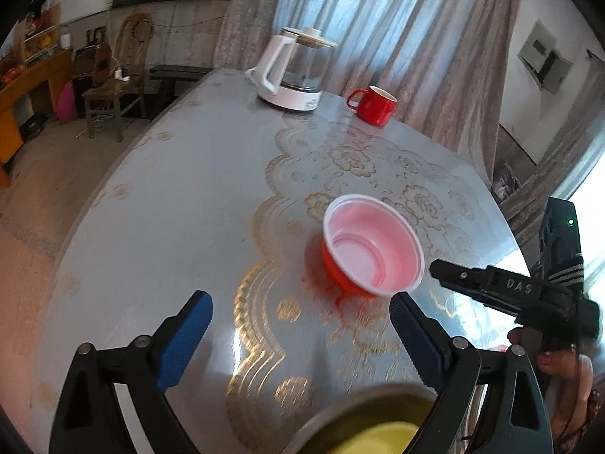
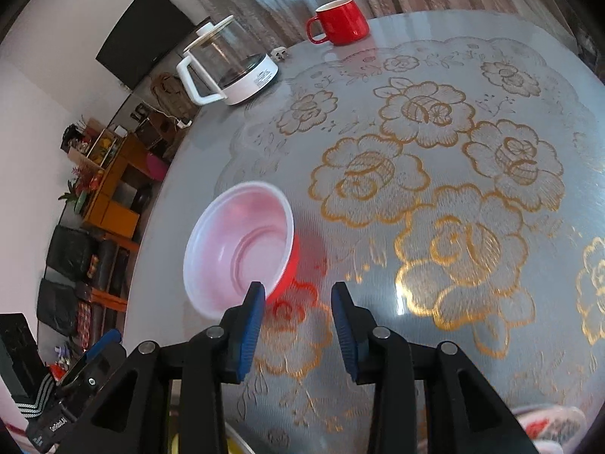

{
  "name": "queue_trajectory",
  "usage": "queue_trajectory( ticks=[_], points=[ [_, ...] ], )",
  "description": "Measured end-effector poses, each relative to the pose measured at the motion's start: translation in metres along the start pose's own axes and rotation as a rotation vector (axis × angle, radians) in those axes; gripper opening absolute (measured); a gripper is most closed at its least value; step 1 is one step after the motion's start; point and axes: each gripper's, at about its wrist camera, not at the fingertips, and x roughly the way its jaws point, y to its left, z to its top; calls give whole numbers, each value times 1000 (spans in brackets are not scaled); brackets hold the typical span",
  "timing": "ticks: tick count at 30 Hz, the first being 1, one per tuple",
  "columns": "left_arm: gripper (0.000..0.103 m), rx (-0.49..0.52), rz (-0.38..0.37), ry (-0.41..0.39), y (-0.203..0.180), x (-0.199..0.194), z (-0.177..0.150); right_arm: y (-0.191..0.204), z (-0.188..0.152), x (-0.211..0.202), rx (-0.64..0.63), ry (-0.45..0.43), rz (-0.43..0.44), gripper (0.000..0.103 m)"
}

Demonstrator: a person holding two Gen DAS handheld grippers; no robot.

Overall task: Organize plates and bowls
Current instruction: 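Move the right gripper to the pink-and-red bowl rim and close on it, then lift and carry the pink-and-red bowl over the yellow bowl with the right gripper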

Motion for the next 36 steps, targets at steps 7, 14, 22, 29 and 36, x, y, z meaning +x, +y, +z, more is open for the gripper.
queue_trajectory(
  ticks=[7,14,22,29,36],
  points=[
    [90,12,-39,44,-8,35,21,-3,12,21,6,16,-5,36],
    [64,-21,-74,104,-7,66,26,-2,14,37,-21,32,2,29],
    [35,37,-93,129,-19,81,22,3,11,45,-64,42,20,11],
    [28,88,-93,113,-28,75,16,5,7,40,-66,39,32,7],
    [28,129,-80,75,-42,52,8,6,-4,21,-59,19,56,6]
  ],
)
